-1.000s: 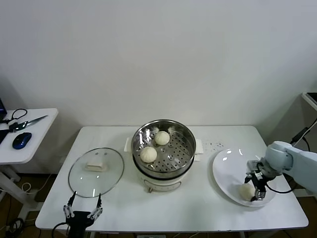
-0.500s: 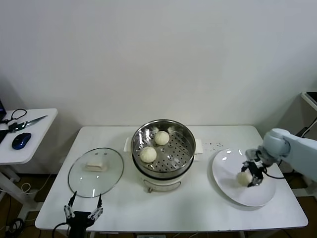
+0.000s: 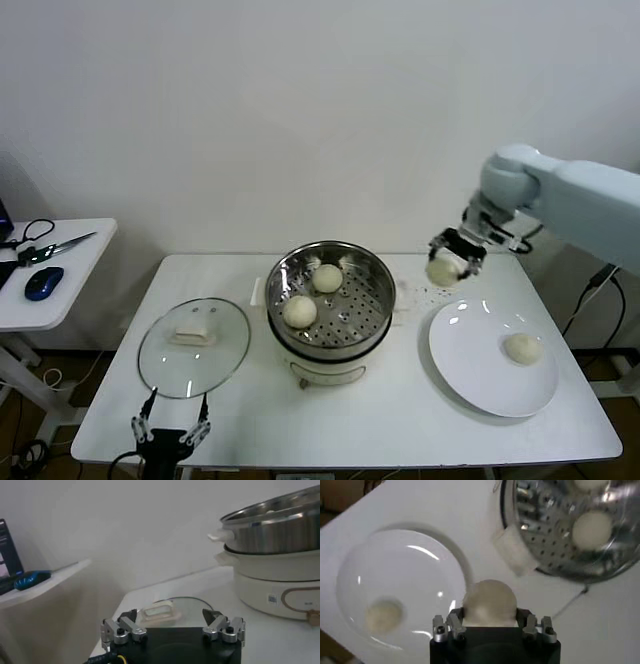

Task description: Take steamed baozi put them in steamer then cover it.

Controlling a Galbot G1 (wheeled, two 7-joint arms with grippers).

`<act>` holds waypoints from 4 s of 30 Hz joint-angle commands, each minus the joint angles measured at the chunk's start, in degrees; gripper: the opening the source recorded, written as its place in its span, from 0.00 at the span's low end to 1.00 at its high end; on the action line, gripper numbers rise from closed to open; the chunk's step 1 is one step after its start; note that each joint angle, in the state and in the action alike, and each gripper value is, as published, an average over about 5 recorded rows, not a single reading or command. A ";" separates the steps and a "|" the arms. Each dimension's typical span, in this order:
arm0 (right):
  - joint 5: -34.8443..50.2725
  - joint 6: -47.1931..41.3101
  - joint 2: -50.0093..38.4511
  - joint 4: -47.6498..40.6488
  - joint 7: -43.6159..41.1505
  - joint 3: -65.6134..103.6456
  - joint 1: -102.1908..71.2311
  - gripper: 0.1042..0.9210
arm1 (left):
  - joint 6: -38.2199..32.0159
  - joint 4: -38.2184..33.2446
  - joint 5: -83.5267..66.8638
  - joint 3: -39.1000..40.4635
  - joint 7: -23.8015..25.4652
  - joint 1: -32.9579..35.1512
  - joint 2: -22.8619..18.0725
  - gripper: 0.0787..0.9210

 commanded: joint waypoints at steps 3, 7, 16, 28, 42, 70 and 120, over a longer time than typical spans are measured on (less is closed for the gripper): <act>-7.27 10.97 15.35 2.34 -0.31 3.09 0.95 0.70 | 0.47 -0.65 0.25 0.35 0.08 -0.01 0.27 0.88; -8.46 10.90 20.03 2.27 -0.30 3.53 -2.86 0.70 | 0.76 -0.64 0.29 0.56 0.09 -0.46 0.41 0.88; -11.09 11.89 24.77 1.68 0.07 2.34 -8.49 0.70 | 1.04 -0.29 -0.16 0.31 0.09 -1.06 0.86 0.88; -12.13 12.17 23.78 2.53 0.04 0.58 -12.45 0.71 | 1.11 0.76 -0.74 0.37 0.08 -1.99 0.77 0.88; -12.41 10.71 22.60 2.95 -1.18 2.19 -13.42 0.84 | 1.14 0.86 -0.79 0.38 0.10 -2.34 0.97 0.88; 18.23 -35.51 -12.97 1.88 9.96 -13.65 6.94 0.88 | 0.76 0.19 -1.20 0.72 0.32 -2.30 2.05 0.88; -6.85 -31.59 -11.71 -23.71 5.99 28.96 -45.41 0.88 | 1.60 1.33 -1.63 -0.15 0.39 -3.10 0.68 0.88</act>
